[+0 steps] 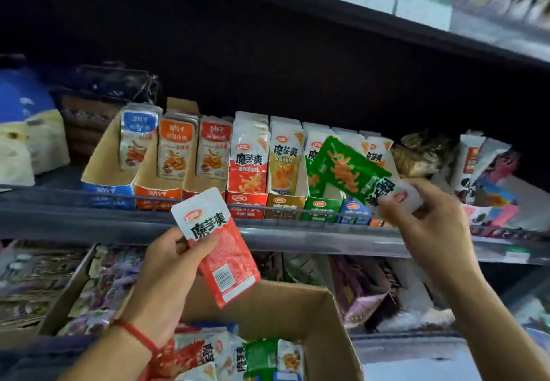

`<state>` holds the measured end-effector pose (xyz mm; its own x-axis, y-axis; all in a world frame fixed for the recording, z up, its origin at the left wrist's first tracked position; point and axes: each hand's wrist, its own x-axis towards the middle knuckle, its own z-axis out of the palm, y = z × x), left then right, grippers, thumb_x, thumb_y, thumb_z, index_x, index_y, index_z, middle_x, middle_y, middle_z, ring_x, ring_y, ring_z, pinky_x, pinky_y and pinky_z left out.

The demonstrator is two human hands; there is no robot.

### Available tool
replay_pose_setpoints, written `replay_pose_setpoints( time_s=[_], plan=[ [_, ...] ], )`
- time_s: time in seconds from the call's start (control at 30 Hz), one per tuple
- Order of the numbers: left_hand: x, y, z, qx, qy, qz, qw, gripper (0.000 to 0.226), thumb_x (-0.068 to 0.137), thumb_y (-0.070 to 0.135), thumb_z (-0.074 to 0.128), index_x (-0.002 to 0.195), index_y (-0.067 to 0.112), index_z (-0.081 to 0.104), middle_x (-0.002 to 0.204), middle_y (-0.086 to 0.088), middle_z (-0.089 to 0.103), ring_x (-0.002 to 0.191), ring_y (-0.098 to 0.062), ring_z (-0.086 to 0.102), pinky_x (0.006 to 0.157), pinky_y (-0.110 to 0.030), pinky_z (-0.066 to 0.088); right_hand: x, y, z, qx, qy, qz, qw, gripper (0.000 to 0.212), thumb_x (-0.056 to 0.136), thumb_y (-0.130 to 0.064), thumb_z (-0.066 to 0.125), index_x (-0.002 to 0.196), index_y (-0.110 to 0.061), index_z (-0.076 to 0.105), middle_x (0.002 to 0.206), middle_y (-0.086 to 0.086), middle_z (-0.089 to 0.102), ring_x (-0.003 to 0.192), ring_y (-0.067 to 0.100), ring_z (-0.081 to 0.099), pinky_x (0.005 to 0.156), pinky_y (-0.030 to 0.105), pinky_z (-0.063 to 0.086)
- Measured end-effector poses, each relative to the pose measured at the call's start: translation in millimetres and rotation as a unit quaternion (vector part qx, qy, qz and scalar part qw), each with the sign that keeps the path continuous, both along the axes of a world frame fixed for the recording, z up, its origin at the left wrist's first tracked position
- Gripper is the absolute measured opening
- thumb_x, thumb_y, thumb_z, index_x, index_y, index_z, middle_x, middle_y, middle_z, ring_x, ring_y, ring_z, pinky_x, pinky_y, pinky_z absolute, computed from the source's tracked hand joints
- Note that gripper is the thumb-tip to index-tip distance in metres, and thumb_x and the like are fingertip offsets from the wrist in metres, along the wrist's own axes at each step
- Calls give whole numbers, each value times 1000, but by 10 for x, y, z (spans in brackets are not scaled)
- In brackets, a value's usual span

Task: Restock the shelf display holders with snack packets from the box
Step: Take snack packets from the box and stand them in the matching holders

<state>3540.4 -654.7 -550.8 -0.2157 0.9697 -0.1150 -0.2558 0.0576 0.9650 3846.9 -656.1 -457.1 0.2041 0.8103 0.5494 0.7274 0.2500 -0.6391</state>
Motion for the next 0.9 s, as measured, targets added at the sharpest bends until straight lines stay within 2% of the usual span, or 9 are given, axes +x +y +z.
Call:
replay_pose_setpoints(
  time_s=[0.07,0.13,0.2,0.3,0.4,0.53,0.63,0.77,0.9],
  plan=[
    [-37,9,35,10,13,3,1000,11,92,10,70,102,13,74,94,-5,79,90,-22,74,85,-40,56,34,214,285,15,-123,-32,992,4,93,-28,73,95,-28,70,66,-15,60,58,2,55,53,25,38],
    [-66,14,47,13,13,6,1000,12,92,7,69,102,12,74,94,-5,79,89,-21,73,81,-36,56,55,474,504,-10,-232,-41,972,12,96,-26,69,107,-25,73,72,-8,62,61,13,56,59,29,43],
    [-102,16,48,4,-1,8,1000,12,93,6,68,102,11,74,94,-7,79,88,-23,73,82,-38,57,36,739,668,-68,-325,-43,942,19,95,-27,70,114,-29,70,90,2,70,78,25,63,71,38,53],
    [-155,31,50,3,13,5,1000,11,93,10,69,101,16,73,91,-2,80,85,-19,76,78,-36,55,-96,1043,889,-117,-413,-51,902,36,88,-34,77,122,-31,64,111,11,70,103,36,63,83,46,55],
    [-195,47,75,7,11,0,1000,15,92,11,70,101,22,72,91,4,80,83,-12,76,81,-36,55,-199,1255,1060,-116,-433,-61,892,49,85,-36,81,129,-29,60,118,15,67,109,39,62,84,45,54],
    [-236,80,68,2,9,6,1000,17,92,12,70,102,25,70,92,6,79,88,-14,76,79,-35,55,-182,1375,1211,-143,-450,-64,879,49,84,-34,81,129,-31,59,124,16,66,112,39,61,92,46,53],
    [-249,94,59,5,8,4,1000,18,92,14,71,106,25,70,94,6,79,90,-15,75,74,-31,53,-191,1381,1233,-151,-458,-53,874,42,88,-31,78,126,-31,60,123,15,66,111,37,61,91,45,53],
    [-208,94,57,8,26,-5,1000,20,90,17,73,108,25,69,94,8,79,93,-16,75,83,-40,57,-328,1437,968,-148,-442,-30,884,43,92,-34,72,133,-31,57,126,12,64,115,33,59,93,44,51],
    [-186,91,55,14,25,-1,1000,23,87,17,74,105,30,68,93,10,79,91,-14,75,80,-38,58,-455,1581,601,-167,-440,-25,882,53,96,-32,69,146,-29,51,141,11,57,125,33,55,99,43,48]
  ],
)
